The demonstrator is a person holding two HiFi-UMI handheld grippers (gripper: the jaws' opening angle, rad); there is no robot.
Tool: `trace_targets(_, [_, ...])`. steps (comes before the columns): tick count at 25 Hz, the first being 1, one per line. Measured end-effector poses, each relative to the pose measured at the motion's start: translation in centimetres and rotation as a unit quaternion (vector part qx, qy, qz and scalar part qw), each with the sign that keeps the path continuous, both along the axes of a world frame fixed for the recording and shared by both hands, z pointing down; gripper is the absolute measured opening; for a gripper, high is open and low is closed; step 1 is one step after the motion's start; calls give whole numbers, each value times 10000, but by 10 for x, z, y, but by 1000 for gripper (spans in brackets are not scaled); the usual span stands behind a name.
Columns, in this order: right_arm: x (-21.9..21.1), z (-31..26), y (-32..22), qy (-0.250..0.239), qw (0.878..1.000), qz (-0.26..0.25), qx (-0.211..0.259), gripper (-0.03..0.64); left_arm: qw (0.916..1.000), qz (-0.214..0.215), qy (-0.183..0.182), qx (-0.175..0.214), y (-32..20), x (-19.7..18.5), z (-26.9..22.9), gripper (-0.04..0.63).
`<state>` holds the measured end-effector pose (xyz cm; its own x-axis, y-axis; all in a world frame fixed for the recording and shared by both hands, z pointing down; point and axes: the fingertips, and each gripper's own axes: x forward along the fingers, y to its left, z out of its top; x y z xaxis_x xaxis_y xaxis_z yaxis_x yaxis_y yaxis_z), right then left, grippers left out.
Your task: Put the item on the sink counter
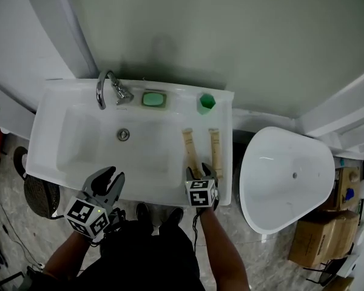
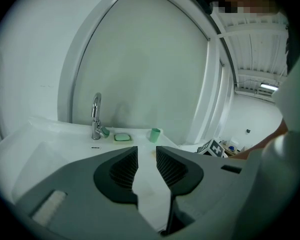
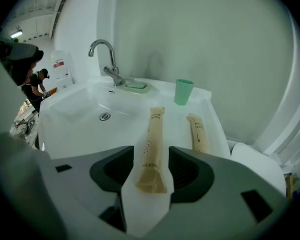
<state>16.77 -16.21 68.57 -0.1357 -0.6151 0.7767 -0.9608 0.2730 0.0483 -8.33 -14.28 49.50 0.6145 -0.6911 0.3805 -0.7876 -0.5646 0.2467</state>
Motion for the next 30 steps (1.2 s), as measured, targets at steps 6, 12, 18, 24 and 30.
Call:
trace_targets(6, [1,22,-6,116,9993,80,-345,200,9998,99,-37,-148,3,2,7,100])
trace_targets(12, [2,33,-7,32,9986,70,-524,188,9997,90,-53,-230,4,6,9,100])
trace_targets(18, [-4,34,-6,31,9981,-79,-613,118,9995,155,-35,-262,9,12,8,100])
trace_targets(24, [1,28,-5,31,9985,-35,-551,97,9995,224,2,-201,15,20,1,100])
trace_targets(30, [2,16,-2,-6,9992,-7,-393,92,9996,246,-4,-151,23,22,-5,100])
